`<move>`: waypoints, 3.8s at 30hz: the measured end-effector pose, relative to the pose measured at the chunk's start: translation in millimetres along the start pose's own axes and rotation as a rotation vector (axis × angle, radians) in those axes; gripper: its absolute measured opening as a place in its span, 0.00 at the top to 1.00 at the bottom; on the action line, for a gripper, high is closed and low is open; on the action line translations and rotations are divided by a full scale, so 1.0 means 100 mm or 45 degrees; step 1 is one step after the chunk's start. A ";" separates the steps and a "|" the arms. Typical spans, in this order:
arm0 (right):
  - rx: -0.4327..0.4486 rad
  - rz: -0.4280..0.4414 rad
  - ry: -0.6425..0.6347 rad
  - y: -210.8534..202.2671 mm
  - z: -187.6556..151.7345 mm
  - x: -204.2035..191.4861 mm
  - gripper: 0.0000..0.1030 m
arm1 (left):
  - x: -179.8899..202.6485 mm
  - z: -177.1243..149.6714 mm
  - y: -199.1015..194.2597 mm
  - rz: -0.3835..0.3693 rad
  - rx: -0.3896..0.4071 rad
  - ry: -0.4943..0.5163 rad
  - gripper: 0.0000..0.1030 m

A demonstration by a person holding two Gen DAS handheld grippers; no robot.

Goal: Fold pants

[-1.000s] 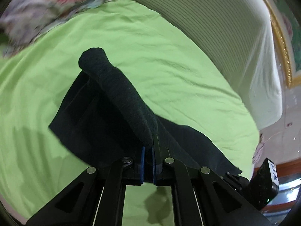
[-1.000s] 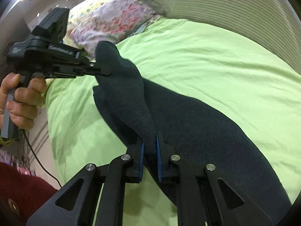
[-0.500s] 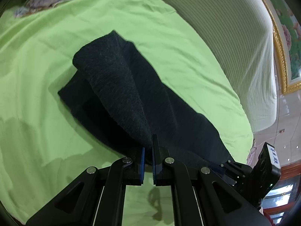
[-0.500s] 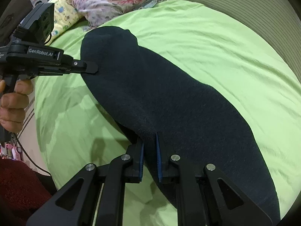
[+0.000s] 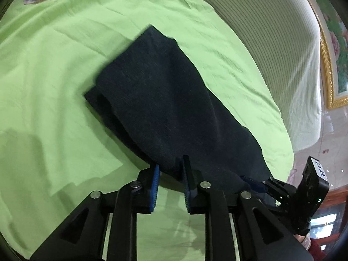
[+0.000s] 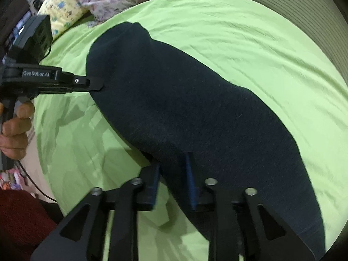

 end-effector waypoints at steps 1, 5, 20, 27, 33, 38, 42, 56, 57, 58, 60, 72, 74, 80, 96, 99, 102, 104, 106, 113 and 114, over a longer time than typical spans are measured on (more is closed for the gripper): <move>0.008 0.028 0.024 -0.03 0.02 -0.02 0.62 | -0.05 0.02 -0.03 0.017 0.004 -0.011 0.81; 0.054 0.115 0.087 -0.20 0.09 -0.12 0.54 | -0.19 0.06 -0.13 0.059 0.019 -0.040 0.80; 0.199 0.091 0.411 -0.50 0.76 0.74 0.53 | -0.54 0.20 -0.19 0.178 -0.043 -0.127 0.46; 0.039 0.152 0.396 -0.05 1.03 0.85 0.53 | -0.65 0.24 -0.05 0.192 -0.066 -0.140 0.46; -0.122 0.100 0.248 0.31 0.86 0.76 0.57 | -0.64 0.35 0.09 0.214 -0.055 -0.115 0.48; -0.099 0.079 0.183 0.24 0.85 0.66 0.87 | -0.61 0.47 0.19 0.229 -0.037 -0.102 0.56; 0.000 0.091 0.197 -0.03 0.86 0.64 0.88 | -0.53 0.52 0.13 0.184 0.004 -0.082 0.77; 0.256 -0.003 0.232 -0.27 1.26 0.59 0.90 | -0.18 0.59 -0.78 -0.057 0.254 0.045 0.84; 0.248 -0.022 0.223 -0.19 1.28 0.53 0.90 | -0.21 0.59 -0.75 -0.042 0.250 0.041 0.84; 0.242 -0.037 0.218 -0.14 1.29 0.52 0.90 | -0.31 0.59 -0.75 -0.025 0.244 0.041 0.84; 0.229 -0.058 0.217 -0.01 1.31 0.48 0.91 | -0.38 0.59 -0.67 0.032 0.233 0.064 0.84; 0.308 -0.077 0.481 -0.14 1.08 0.76 0.60 | -0.71 0.59 -0.58 0.319 0.141 0.209 0.63; 0.354 -0.063 0.539 -0.33 0.97 0.86 0.58 | -0.68 0.64 -0.72 0.316 0.184 0.212 0.61; 0.448 -0.055 0.755 -0.80 0.45 1.23 0.55 | -0.32 0.84 -0.80 0.264 0.208 0.285 0.54; 0.578 -0.180 1.317 -1.44 -1.32 1.99 0.49 | 1.78 0.37 0.43 -0.017 -0.113 0.818 0.46; 0.595 -0.211 1.386 -1.50 -1.51 2.07 0.48 | 2.08 0.24 0.61 -0.044 -0.175 0.912 0.45; 0.614 -0.220 1.453 -1.54 -1.72 2.18 0.44 | 2.37 0.12 0.77 -0.067 -0.227 1.000 0.44; 0.627 -0.225 1.489 -1.58 -1.82 2.25 0.44 | 2.56 0.03 0.86 -0.093 -0.256 1.045 0.42; 0.637 -0.230 1.521 -1.60 -1.91 2.30 0.43 | 2.70 -0.05 0.97 -0.114 -0.294 1.078 0.40; 0.684 -0.238 1.657 -1.64 -2.21 2.56 0.41 | 3.15 -0.34 1.30 -0.136 -0.410 1.237 0.38; 0.691 -0.230 1.682 -1.63 -2.25 2.61 0.41 | 3.21 -0.37 1.36 -0.137 -0.422 1.259 0.37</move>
Point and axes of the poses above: each gripper's, at about its wrist camera, not at the fingertips, and y roughly the way its jaws point, x to its right, z to its top, the point moved 10 cm from there along y, roughly the way its jaws point, and after that the axes turned 11 degrees about y, right-handed, at the moved point
